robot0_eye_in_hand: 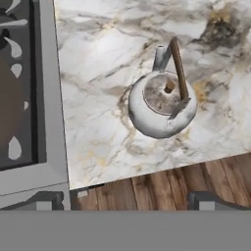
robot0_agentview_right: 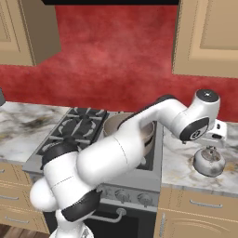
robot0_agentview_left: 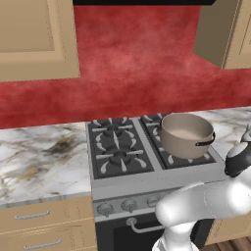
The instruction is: Pick the kettle from the counter and place it on a stove burner. Then turn the burner on.
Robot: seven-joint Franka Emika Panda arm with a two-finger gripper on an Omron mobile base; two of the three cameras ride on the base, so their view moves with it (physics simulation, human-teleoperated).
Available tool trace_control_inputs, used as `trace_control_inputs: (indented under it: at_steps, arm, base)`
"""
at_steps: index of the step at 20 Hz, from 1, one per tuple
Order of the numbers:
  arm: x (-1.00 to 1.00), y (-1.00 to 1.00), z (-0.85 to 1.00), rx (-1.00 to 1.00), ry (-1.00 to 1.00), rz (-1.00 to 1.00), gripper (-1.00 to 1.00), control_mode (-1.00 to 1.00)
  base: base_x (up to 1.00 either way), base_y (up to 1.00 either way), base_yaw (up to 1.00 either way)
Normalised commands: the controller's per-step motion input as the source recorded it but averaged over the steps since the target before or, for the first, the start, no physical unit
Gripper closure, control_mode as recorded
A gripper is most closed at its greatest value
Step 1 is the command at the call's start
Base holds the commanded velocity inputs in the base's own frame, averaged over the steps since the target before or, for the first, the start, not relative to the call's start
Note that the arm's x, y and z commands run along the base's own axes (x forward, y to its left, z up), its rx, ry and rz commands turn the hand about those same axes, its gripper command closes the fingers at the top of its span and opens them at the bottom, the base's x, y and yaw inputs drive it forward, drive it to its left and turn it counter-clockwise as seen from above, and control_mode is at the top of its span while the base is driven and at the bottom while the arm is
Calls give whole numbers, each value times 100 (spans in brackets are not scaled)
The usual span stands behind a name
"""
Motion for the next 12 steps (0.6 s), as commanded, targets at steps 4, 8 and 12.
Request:
trace_control_inputs:
  at_steps: [4, 8, 12]
  arm:
    - [29, -33, -12, 0, 1, 1, -100, -100]
    - [33, -34, -11, 0, 2, 1, -100, -100]
    - [35, -33, -15, 4, 1, 2, -100, -100]
  base:
    - [0, 0, 0]
    - [0, 0, 0]
    - [0, 0, 0]
